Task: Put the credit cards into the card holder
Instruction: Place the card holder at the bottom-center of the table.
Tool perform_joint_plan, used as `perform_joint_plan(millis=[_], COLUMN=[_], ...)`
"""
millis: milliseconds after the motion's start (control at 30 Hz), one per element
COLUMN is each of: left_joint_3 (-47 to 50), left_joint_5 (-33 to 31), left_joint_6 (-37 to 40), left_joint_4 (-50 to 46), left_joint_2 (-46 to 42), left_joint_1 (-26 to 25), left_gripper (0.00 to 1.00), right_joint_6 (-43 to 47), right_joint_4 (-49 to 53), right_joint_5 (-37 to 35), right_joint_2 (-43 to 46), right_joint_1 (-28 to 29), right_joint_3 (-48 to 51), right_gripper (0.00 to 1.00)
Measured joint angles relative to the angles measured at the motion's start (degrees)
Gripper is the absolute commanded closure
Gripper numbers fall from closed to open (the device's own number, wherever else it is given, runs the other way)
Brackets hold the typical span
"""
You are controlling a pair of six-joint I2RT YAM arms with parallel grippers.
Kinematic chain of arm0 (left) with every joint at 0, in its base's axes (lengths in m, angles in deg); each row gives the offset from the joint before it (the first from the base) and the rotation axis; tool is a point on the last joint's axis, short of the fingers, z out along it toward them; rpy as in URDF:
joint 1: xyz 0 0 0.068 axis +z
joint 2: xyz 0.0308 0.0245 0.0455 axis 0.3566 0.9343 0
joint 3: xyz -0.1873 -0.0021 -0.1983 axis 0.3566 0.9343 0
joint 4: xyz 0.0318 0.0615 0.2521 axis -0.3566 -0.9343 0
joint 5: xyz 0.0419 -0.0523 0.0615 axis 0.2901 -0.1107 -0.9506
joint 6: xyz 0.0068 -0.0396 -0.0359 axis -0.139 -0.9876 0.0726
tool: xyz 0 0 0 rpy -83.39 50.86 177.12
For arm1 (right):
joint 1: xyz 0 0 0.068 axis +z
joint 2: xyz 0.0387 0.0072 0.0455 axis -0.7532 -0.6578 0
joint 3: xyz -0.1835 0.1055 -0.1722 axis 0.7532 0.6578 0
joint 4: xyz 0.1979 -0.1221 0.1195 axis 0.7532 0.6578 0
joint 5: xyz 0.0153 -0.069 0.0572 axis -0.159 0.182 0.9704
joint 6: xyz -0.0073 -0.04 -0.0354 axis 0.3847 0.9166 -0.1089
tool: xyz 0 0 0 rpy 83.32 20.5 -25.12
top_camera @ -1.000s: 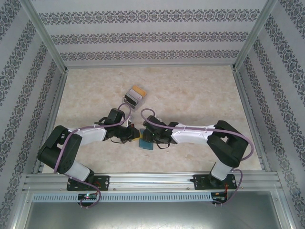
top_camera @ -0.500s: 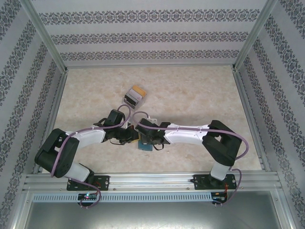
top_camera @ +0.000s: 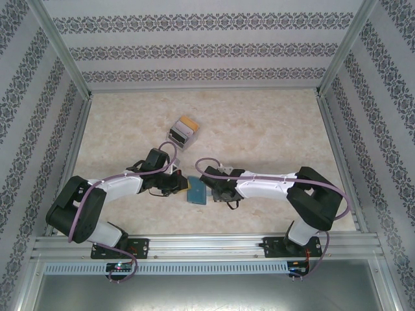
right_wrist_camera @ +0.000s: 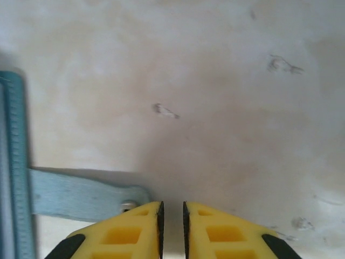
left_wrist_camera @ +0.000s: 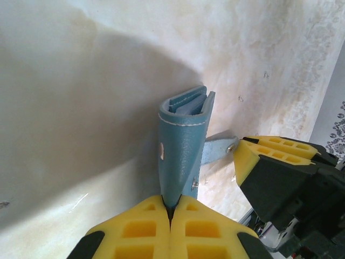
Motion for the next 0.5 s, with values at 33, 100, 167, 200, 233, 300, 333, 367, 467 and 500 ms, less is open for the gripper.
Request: perform_joint_plan(millis=[33, 100, 167, 200, 233, 300, 333, 367, 467, 500], left_joint_3=[0.0, 0.0, 0.0, 0.0, 0.0, 0.0, 0.0, 0.0, -0.5, -1.1], left_joint_5=[0.0, -0.1, -0.3, -0.4, -0.5, -1.2, -1.6, -2.3, -5.3, -6.6], left_joint_6=[0.0, 0.0, 0.2, 0.3, 0.5, 1.0, 1.2, 1.4, 2.4, 2.5], left_joint_4=[-0.1, -0.3, -0.4, -0.5, -0.5, -1.2, -1.7, -2.6, -6.4, -8.0], left_joint_2=[0.0, 0.0, 0.0, 0.0, 0.0, 0.0, -0.1, -0.3, -2.2, -3.2], left_joint_1=[0.0, 0.0, 0.0, 0.0, 0.0, 0.0, 0.0, 0.0, 0.0, 0.0], left_gripper=[1.0, 0.98, 0.94, 0.9, 0.89, 0.79, 0.75, 0.72, 0.54, 0.49], right_joint_6=[0.0, 0.1, 0.2, 0.2, 0.2, 0.4, 0.5, 0.8, 2.3, 3.1], right_joint_4=[0.2, 0.8, 1.4, 1.7, 2.0, 2.5, 2.6, 2.8, 2.7, 2.4], right_joint_5=[0.0, -0.1, -0.2, -0.2, -0.2, -0.3, -0.3, -0.5, -0.8, -0.9], right_joint_2=[-0.1, -0.8, -1.1, -1.3, -1.3, -1.2, -1.0, -0.3, 4.2, 6.3], right_joint_1=[0.0, 0.0, 0.0, 0.0, 0.0, 0.0, 0.0, -0.1, -1.3, -2.0], right_joint_3=[0.0, -0.2, -0.8, -1.0, -1.2, -1.4, -1.4, -1.4, -1.4, -1.4], right_gripper=[0.79, 0.79, 0.79, 0.79, 0.78, 0.76, 0.73, 0.7, 0.64, 0.62])
